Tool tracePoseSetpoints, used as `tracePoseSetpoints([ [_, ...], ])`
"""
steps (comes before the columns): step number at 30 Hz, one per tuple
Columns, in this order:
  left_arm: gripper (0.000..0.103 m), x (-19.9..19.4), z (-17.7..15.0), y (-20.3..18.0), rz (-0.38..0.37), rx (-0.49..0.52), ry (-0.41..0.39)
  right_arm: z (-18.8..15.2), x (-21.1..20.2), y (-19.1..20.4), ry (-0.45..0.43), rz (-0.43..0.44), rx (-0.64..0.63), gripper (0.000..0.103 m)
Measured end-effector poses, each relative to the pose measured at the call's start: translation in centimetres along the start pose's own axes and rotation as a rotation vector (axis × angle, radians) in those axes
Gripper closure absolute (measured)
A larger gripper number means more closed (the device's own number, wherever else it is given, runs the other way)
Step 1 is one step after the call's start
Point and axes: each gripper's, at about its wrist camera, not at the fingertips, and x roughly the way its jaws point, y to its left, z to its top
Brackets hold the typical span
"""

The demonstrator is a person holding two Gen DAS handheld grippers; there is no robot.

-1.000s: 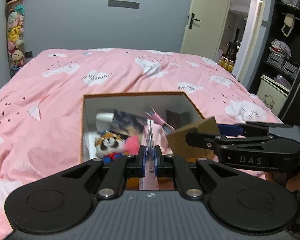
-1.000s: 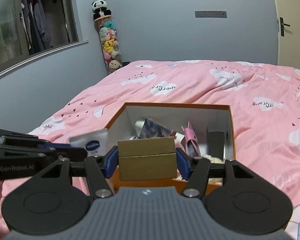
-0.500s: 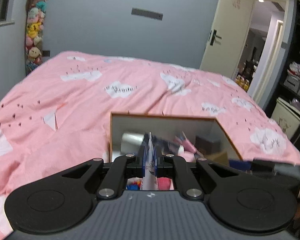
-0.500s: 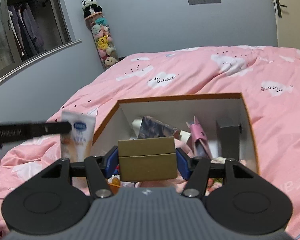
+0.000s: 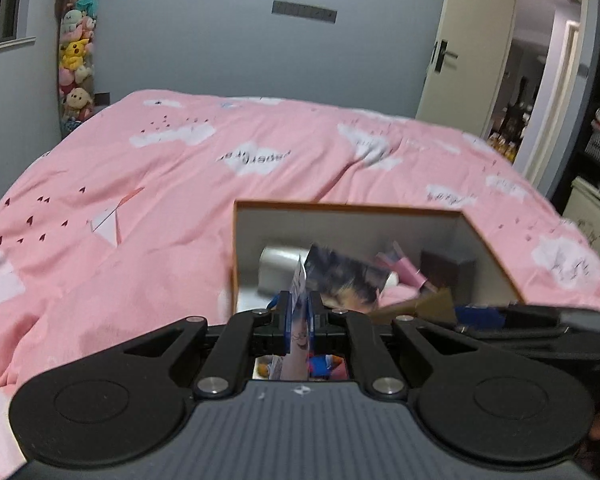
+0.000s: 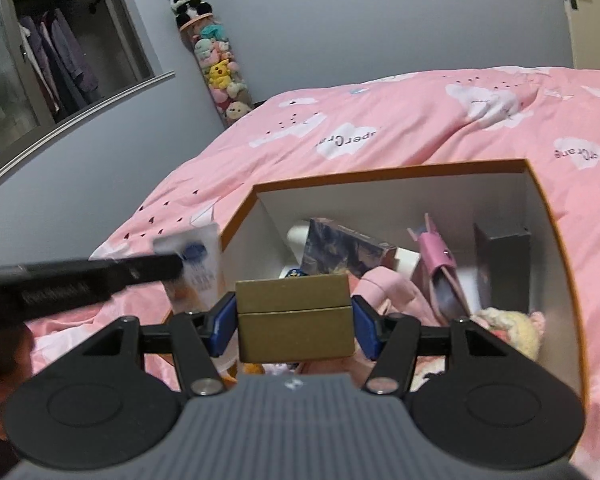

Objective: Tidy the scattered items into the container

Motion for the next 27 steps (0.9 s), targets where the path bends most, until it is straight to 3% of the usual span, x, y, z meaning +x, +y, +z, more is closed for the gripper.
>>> tracePoseSetpoints([
  [11,0.095,0.8,-1.1,-0.5,0.062,0.076,0.057,-0.4,2.2,1.7,0.045,0.05,-0.079,0.041],
  [15,0.094,0.7,-1.3,-0.1,0.038,0.053,0.076,-0.2,1.3,1.3,0.003,0.06,-0.06,0.041],
  [20,0.074,0.1,-1.6,0.0,0.042,0.036,0.069,0.9,-0.1,0.9,-0.048,0.055,-0.041,0.041],
  [24,0.05,-1.2,-1.9,-0.3,0.048,0.021,0.055,1.3,0.1,1.3,-0.04,0.057,-0.082,0.041],
  [27,0.05,-2.1,-2.4,-0.6,0.078,0.012,0.071,1.4,0.6,1.8,-0.034,0.066,-0.11,0.041],
])
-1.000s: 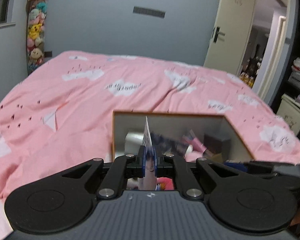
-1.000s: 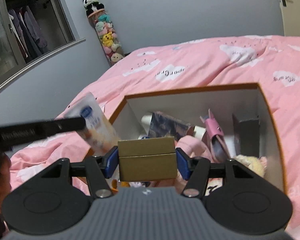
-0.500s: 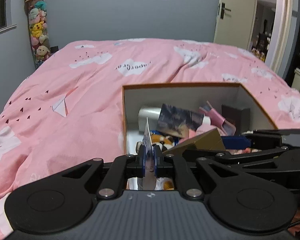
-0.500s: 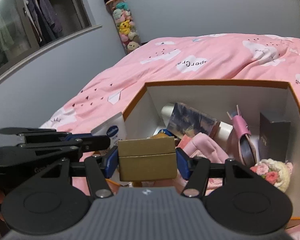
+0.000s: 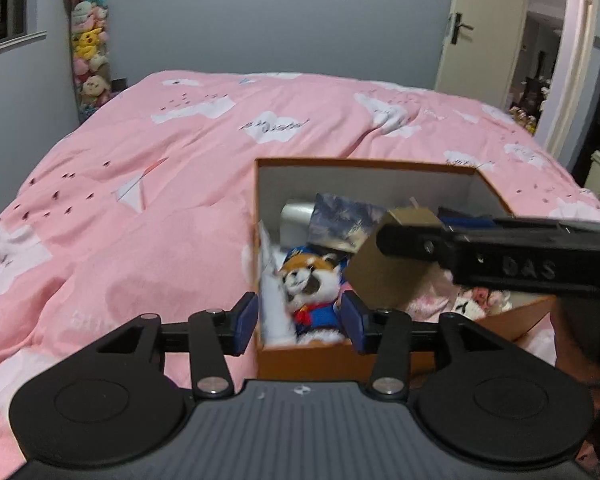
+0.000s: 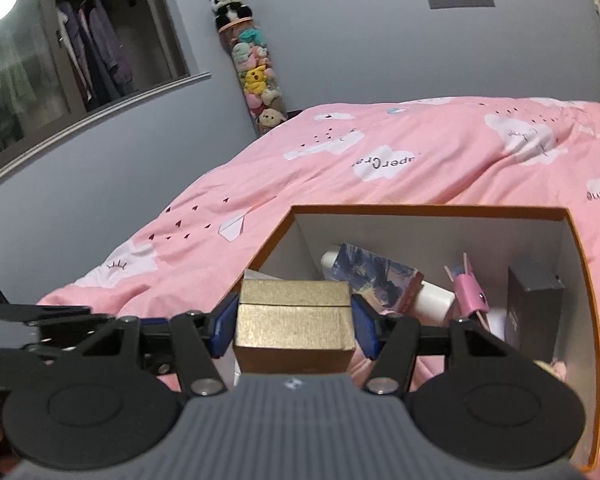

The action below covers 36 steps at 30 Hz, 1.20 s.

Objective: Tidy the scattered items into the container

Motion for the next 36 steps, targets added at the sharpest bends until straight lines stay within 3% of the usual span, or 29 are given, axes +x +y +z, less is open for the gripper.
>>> tracePoseSetpoints([
  [10,0.05,-1.1,-2.5,-1.5,0.024,0.011,0.084,-0.9,3.6,2.0,0.078,-0.005,-0.131,0.041],
  [17,0.05,-0.4,-4.2,-1.8,0.027,-0.004,0.164,-2.1,4.3,2.8,0.123,0.0,-0.143,0.041],
  [26,0.05,-1.0,-5.3,-2.1,0.025,-0.009,0.185,-2.8,1.2,3.1,0.085,-0.072,-0.14,0.036],
  [36,0.048,-2.1,-6.3,-2.7,0.007,-0.014,0.19,-3.7,-4.9,1.6,0.047,-0.158,-0.006,0.031],
])
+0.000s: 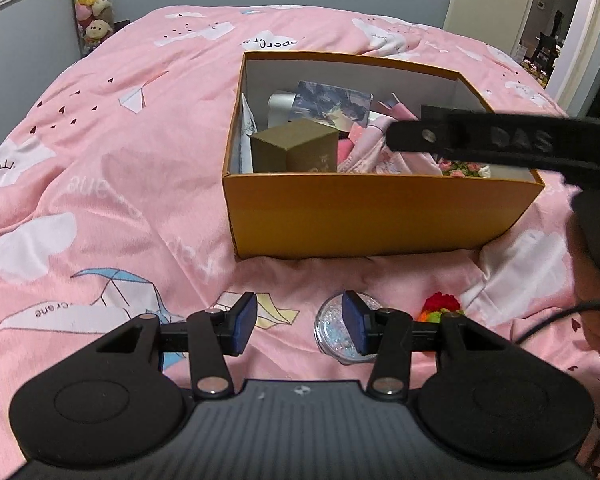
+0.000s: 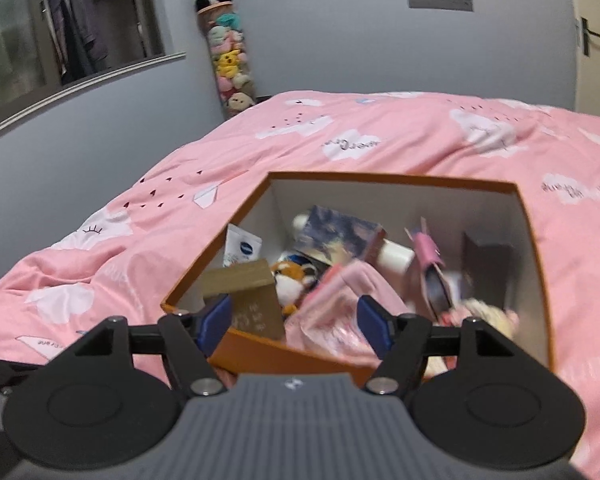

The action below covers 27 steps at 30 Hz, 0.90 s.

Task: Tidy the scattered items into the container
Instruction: 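Lower the gold box and photo card into the box and open both grippers, then move both grippers down toward the compact and crocheted fruit on the bedspread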

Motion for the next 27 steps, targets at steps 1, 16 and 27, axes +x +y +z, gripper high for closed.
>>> tracePoseSetpoints([
  [1,0.048,-0.1,-0.1,0.0,-0.002,-0.001,-0.001,-0.4,-0.5,-0.1,0.012,-0.009,0.011,0.031],
  [16,0.046,0.0,-1.6,-1.0,-0.038,0.015,0.037,-6.8,-3.5,-2.9,0.143,-0.103,0.191,0.03],
  [27,0.045,1.6,-2.6,-2.2,-0.044,0.077,0.113,-8.9,-1.7,-3.3,0.228,-0.142,0.213,0.03],
])
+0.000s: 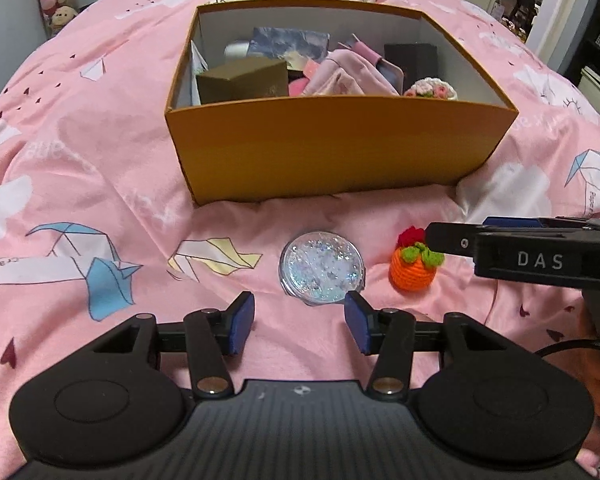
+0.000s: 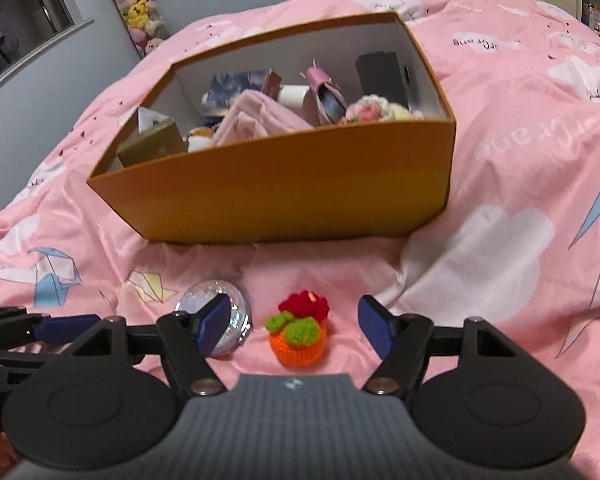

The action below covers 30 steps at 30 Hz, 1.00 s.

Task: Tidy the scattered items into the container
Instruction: 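Move both grippers down toward the compact and crocheted fruit on the bedspread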

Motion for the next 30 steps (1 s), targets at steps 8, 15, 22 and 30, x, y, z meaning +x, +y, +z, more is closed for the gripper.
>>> tracePoseSetpoints([
  [8,0.045,0.2,0.1,0.1,0.001,-0.003,0.003,-0.7,1.3,-0.2,0.027,-0.016,0.013,0.031],
  [15,0.045,0.4,0.1,0.2,0.001,-0.007,0.009,-1.4,2.8,-0.9,0.091,-0.02,0.045,0.038],
  [22,0.045,0.6,0.1,0.3,0.004,-0.008,0.015,-1.9,4.1,-1.4,0.141,-0.009,0.069,0.042],
  [30,0.045,0.6,0.1,0.3,0.005,-0.009,0.012,-2.0,5.1,-1.5,0.15,0.017,0.074,0.044],
])
